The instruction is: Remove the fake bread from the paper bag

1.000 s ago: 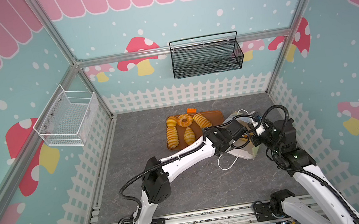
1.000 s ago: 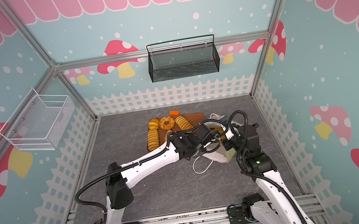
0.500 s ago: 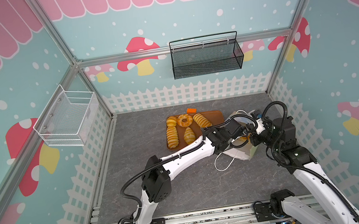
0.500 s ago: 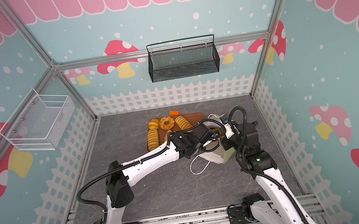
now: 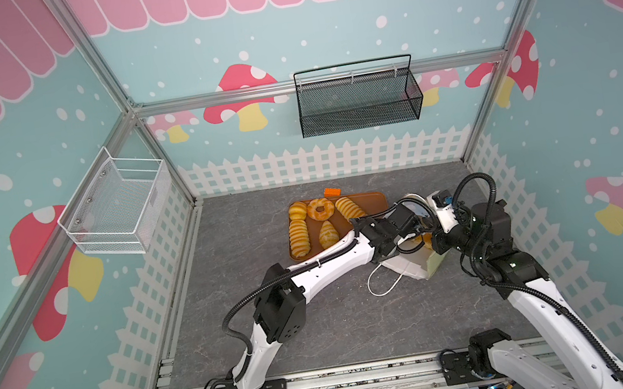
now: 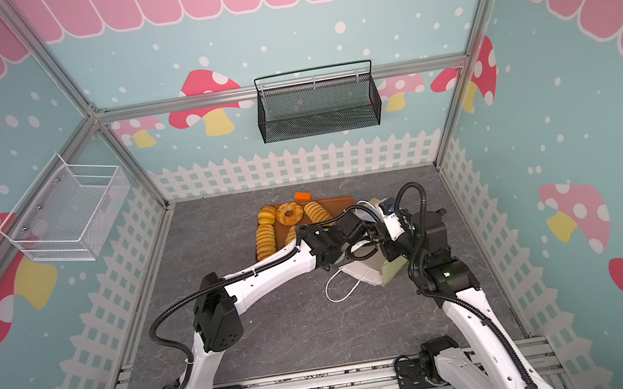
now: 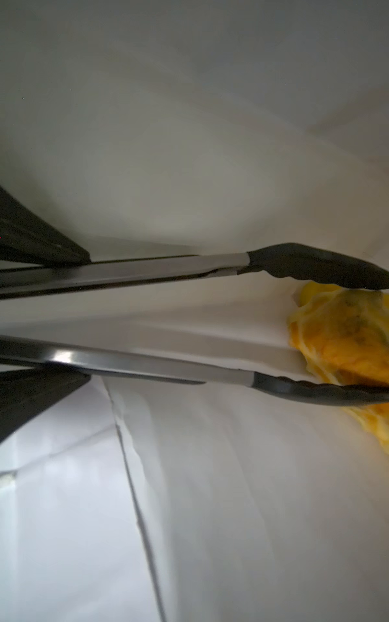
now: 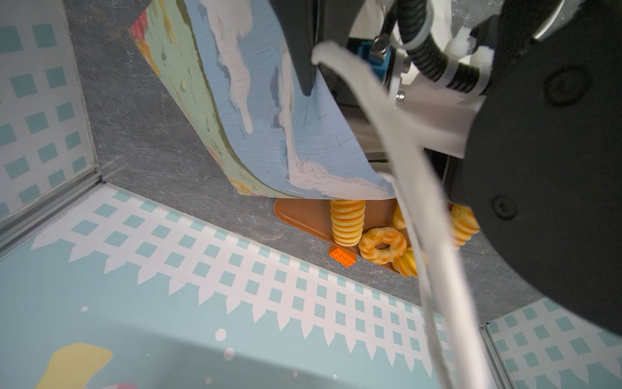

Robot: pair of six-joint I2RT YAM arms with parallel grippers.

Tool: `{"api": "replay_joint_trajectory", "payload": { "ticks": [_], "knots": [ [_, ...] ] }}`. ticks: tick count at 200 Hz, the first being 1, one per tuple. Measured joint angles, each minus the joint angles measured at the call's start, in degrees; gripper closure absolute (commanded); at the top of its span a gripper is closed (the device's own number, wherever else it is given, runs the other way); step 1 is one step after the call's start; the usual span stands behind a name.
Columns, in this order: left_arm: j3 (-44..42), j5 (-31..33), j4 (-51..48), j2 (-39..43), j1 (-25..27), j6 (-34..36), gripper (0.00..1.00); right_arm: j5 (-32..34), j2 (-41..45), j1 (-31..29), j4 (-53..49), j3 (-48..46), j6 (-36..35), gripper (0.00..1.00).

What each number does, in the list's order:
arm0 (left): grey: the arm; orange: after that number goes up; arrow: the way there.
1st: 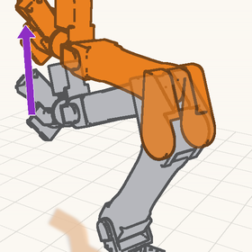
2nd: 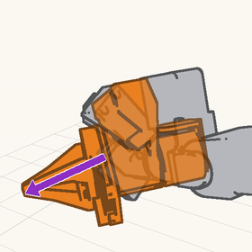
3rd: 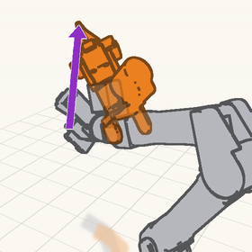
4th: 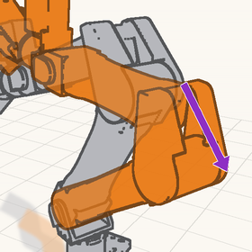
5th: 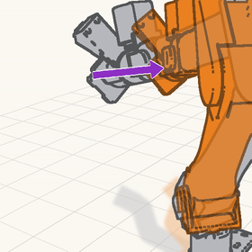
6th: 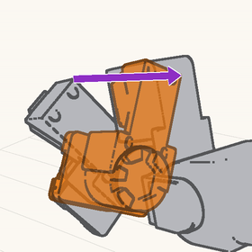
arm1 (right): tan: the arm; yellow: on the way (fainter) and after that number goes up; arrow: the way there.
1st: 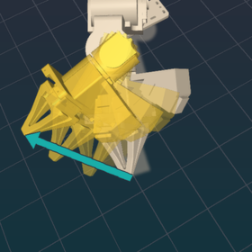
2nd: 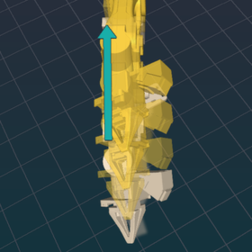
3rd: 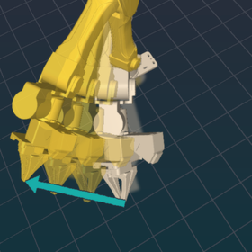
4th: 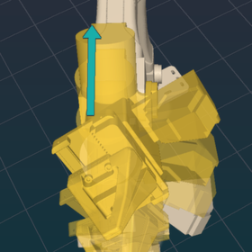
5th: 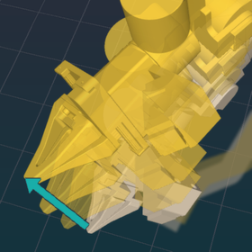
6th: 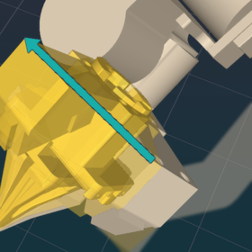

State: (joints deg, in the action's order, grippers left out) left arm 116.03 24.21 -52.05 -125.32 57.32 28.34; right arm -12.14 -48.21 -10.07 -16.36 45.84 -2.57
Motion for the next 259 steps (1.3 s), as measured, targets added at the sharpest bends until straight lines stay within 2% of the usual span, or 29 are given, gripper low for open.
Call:
{"api": "replay_joint_trajectory", "payload": {
  "ticks": [34,59,100,227,259],
  "knots": [
    [-0.81,-2.43,-0.61,0.44,-0.28,0.26,0.59,-0.39,-0.04,0.0,-0.04,0.0,-0.26,1.0],
    [-3.39,-4.98,-0.9,2.49,-0.31,0.22,0.66,-0.39,-0.04,-0.02,-0.02,0.0,-0.55,1.0],
    [-6.73,-7.72,-1.18,7.17,-0.28,-0.76,0.71,-0.39,-0.04,-0.07,-0.17,0.0,-0.83,1.0],
    [-15.72,-10.36,-1.92,14.25,2.29,-1.31,0.73,-0.39,-0.02,-0.13,-0.35,0.02,-2.12,1.0],
    [-18.67,-10.69,-1.01,17.07,3.1,-1.31,0.69,-0.33,-0.02,-0.13,-0.37,0.02,-2.12,1.0]
  ]
}}
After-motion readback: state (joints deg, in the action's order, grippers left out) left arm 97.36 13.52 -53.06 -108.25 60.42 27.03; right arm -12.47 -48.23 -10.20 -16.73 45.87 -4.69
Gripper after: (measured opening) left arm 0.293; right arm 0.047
